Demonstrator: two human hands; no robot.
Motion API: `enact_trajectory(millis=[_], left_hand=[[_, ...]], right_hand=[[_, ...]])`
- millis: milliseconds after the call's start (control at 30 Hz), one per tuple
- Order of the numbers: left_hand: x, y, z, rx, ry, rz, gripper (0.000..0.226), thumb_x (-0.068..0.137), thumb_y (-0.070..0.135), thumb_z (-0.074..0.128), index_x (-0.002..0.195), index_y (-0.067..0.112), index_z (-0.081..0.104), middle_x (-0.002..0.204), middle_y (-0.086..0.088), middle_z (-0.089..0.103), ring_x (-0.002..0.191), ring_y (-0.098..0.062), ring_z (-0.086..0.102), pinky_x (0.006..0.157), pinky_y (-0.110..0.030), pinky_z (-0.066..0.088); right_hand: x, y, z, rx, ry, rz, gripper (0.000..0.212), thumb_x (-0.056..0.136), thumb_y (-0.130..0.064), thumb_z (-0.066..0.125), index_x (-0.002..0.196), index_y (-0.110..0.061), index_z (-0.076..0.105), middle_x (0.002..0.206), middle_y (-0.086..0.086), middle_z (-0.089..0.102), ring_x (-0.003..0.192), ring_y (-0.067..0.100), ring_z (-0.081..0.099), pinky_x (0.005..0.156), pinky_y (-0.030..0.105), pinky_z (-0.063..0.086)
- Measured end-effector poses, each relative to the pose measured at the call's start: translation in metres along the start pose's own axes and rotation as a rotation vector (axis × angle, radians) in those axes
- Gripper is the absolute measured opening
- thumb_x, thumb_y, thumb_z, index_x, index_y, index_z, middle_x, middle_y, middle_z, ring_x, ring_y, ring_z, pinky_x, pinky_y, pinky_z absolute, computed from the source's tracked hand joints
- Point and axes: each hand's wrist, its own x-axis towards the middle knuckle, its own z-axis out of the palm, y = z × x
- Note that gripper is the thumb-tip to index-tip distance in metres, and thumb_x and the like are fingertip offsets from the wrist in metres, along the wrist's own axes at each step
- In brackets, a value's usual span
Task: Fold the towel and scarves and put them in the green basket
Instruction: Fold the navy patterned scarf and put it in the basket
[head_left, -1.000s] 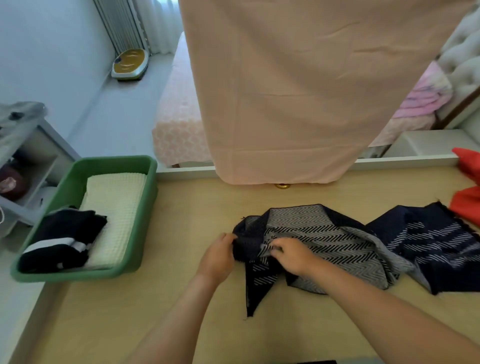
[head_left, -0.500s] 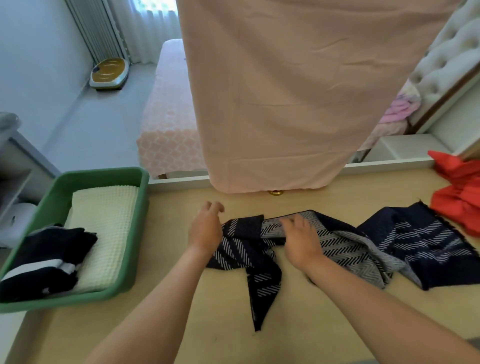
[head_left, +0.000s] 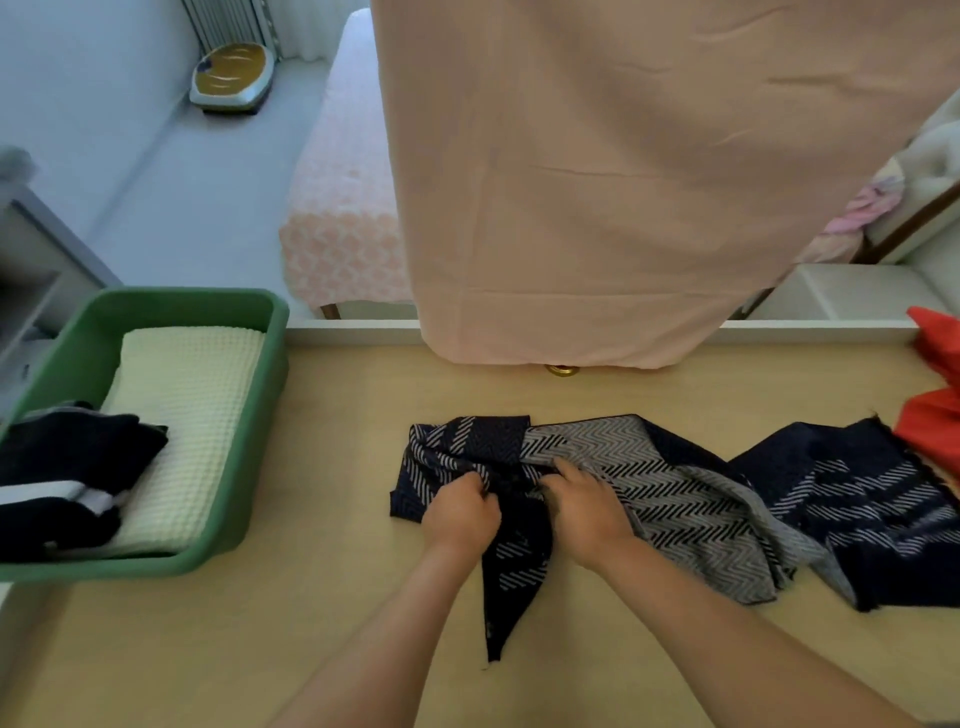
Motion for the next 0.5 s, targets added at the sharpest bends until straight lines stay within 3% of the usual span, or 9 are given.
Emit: enact_trajectory(millis=[167, 300, 333, 400, 500], left_hand=[[0.017, 0.007, -0.058, -0.74, 0.213, -0.18, 0.028, 0.097, 0.021, 0.032, 0.083, 0.006, 0.052, 0.062, -0.01, 0.062, 0.042, -0.025, 0.058, 0.041, -0.029, 0.043], [0.05, -0.009, -0.111, -1.049, 0.458, -0.404, 0.018, 0.101, 0.022, 0.031, 0.105, 0.012, 0.045, 0.082, -0.009, 0.068, 0.055, -0.03, 0.069, 0.054, -0.036, 0.057], [0.055, -0.012, -0.118, -1.04, 0.484, -0.423, 0.014, 0.101, 0.021, 0.034, 0.111, 0.015, 0.041, 0.092, -0.009, 0.066, 0.064, -0.031, 0.07, 0.062, -0.04, 0.06], [0.06, -0.018, -0.115, -0.761, 0.517, -0.367, 0.022, 0.098, 0.015, 0.043, 0.119, 0.018, 0.039, 0.106, -0.007, 0.059, 0.083, -0.028, 0.065, 0.079, -0.044, 0.057], [0.051, -0.015, -0.081, -0.42, 0.472, 0.054, 0.011, 0.091, 0.013, 0.057, 0.098, 0.021, 0.056, 0.099, 0.002, 0.058, 0.083, -0.014, 0.06, 0.078, -0.034, 0.053]], right_hand=[[0.008, 0.013, 0.001, -0.015, -0.046, -0.008, 0.069, 0.088, -0.001, 0.05, 0.152, -0.021, 0.031, 0.164, 0.004, 0.014, 0.146, 0.023, 0.024, 0.119, 0.04, 0.02], [0.016, 0.013, 0.004, -0.024, -0.009, -0.023, 0.064, 0.089, -0.009, 0.049, 0.149, -0.024, 0.034, 0.157, 0.005, 0.026, 0.142, 0.026, 0.027, 0.118, 0.041, 0.022], [0.018, 0.013, 0.004, -0.03, -0.001, -0.027, 0.062, 0.089, -0.01, 0.048, 0.148, -0.025, 0.035, 0.154, 0.005, 0.03, 0.14, 0.026, 0.029, 0.117, 0.041, 0.024], [0.023, 0.013, 0.004, -0.037, 0.006, -0.024, 0.06, 0.09, -0.012, 0.049, 0.147, -0.026, 0.037, 0.148, 0.005, 0.034, 0.136, 0.026, 0.033, 0.114, 0.04, 0.027], [0.027, 0.013, 0.003, -0.026, 0.015, -0.012, 0.059, 0.09, -0.009, 0.049, 0.146, -0.026, 0.04, 0.14, 0.006, 0.038, 0.131, 0.027, 0.037, 0.11, 0.04, 0.031]])
